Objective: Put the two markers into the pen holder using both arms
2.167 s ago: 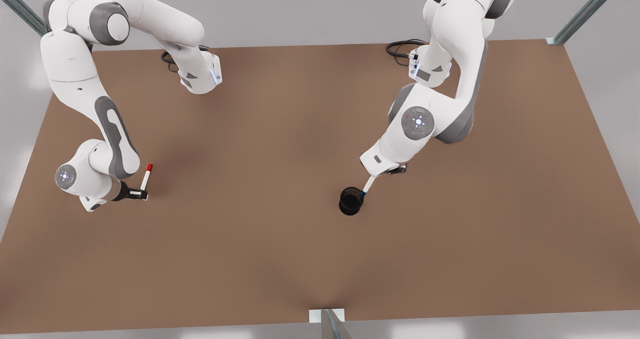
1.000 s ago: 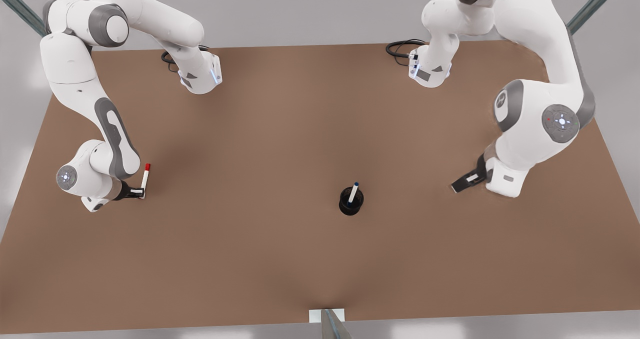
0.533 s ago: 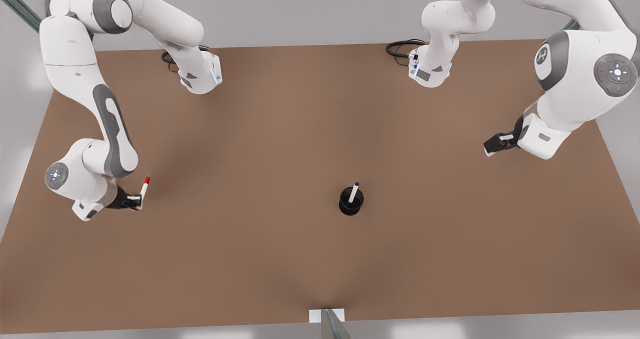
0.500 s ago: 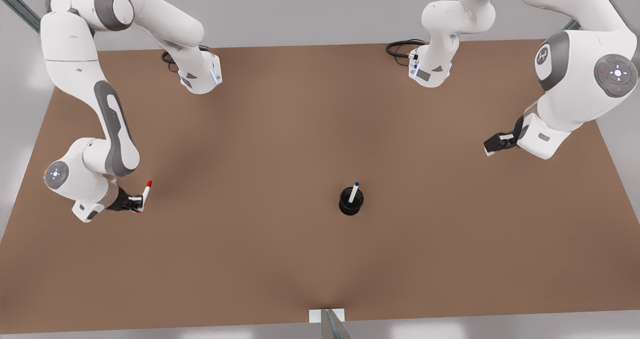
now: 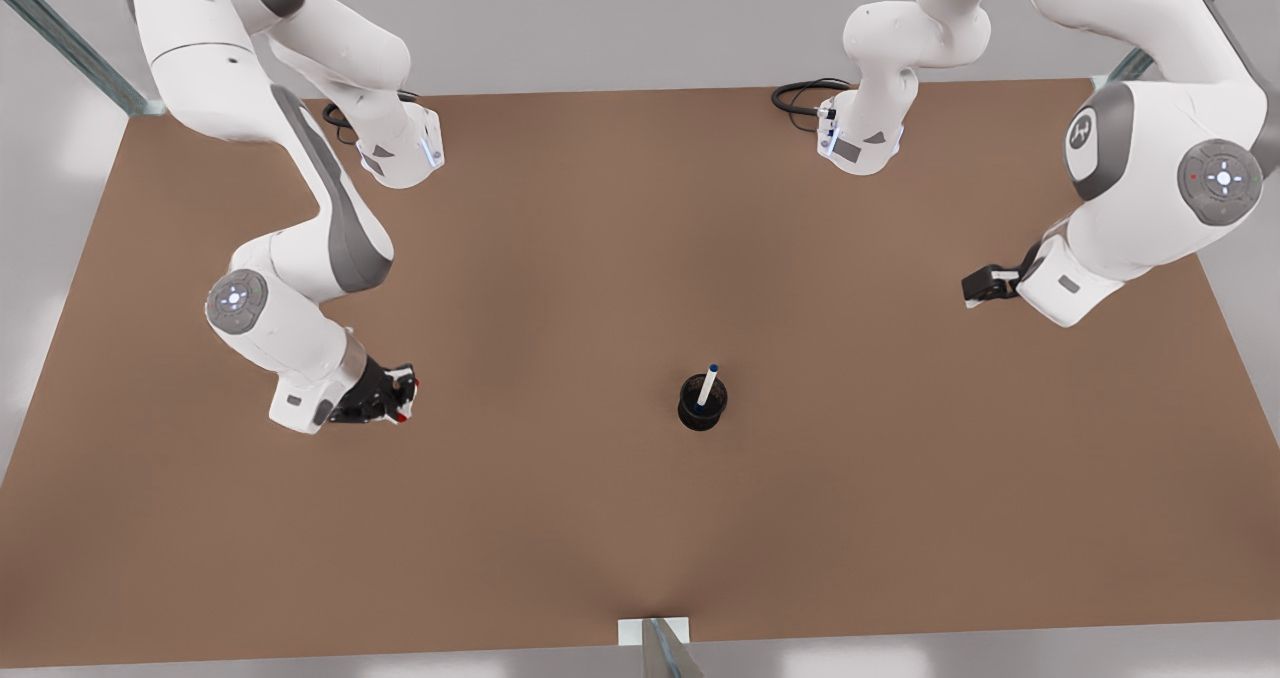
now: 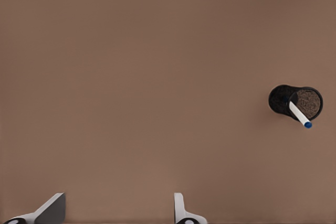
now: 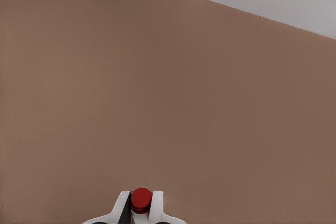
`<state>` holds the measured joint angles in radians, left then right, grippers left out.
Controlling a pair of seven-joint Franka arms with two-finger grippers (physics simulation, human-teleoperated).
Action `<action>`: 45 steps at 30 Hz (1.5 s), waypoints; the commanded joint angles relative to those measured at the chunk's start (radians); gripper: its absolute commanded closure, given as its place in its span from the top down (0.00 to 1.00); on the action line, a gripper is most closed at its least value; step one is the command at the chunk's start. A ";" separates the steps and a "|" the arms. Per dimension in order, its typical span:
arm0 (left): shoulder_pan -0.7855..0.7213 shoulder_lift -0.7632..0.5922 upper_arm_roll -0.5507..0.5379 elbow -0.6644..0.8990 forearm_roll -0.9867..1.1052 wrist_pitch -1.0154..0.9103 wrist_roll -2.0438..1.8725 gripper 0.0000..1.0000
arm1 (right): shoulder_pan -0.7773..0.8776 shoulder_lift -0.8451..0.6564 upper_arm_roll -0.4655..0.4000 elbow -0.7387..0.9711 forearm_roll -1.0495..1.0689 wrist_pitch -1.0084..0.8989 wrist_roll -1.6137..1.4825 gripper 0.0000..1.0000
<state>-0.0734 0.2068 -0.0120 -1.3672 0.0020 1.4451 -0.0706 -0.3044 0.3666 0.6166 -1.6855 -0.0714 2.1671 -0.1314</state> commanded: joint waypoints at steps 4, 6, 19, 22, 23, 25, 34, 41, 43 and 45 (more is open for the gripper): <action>0.000 0.005 0.001 0.000 0.001 0.001 0.158 1.00 | 0.176 0.055 -0.001 0.122 -0.105 0.054 0.430 0.21; 0.001 0.005 0.001 0.000 0.001 0.001 0.158 1.00 | 0.252 0.089 -0.008 0.185 -0.126 0.056 0.440 0.21; 0.012 0.003 0.004 0.000 0.003 0.001 0.158 1.00 | 0.975 0.555 -0.362 0.852 -0.329 0.208 0.872 0.21; 0.020 0.005 0.004 -0.001 0.001 0.001 0.158 1.00 | 1.009 0.597 -0.373 0.868 -0.329 0.246 0.917 0.21; 0.020 0.009 0.004 -0.001 0.001 0.001 0.158 1.00 | 1.021 0.598 -0.402 0.868 -0.329 0.249 0.912 0.21; 0.018 0.011 0.004 -0.001 0.001 0.001 0.158 1.00 | 1.021 0.594 -0.405 0.863 -0.329 0.231 0.909 0.21; 0.018 0.017 0.004 -0.001 0.001 0.003 0.158 1.00 | 1.025 0.575 -0.399 0.836 -0.331 0.036 0.906 0.21; 0.018 0.019 0.004 -0.001 0.001 0.003 0.157 1.00 | 1.021 0.548 -0.400 0.791 -0.334 0.025 0.908 1.00; 0.018 0.019 0.004 -0.001 0.001 0.003 0.158 1.00 | 1.009 0.493 -0.400 0.757 -0.334 -0.018 0.905 1.00; 0.018 0.019 0.004 -0.001 0.001 0.003 0.158 1.00 | 0.888 0.330 -0.362 0.751 -0.324 -0.269 0.761 1.00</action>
<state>-0.0553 0.2258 -0.0076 -1.3688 0.0025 1.4484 0.0741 0.5862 0.7331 0.2736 -0.9318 -0.4204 2.0998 0.6525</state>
